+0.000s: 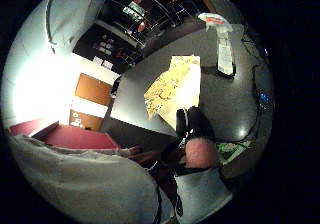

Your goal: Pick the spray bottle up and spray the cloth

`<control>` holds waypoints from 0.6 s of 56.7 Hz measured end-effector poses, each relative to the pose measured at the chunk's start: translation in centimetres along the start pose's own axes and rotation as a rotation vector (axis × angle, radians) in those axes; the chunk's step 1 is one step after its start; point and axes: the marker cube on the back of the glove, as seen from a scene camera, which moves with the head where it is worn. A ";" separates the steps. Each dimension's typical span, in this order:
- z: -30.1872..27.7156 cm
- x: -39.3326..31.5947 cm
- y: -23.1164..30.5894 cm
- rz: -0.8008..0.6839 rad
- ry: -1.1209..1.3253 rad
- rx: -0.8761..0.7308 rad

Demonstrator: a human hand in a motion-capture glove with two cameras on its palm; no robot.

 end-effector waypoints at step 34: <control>0.4 6.1 -4.2 0.040 -0.082 -0.065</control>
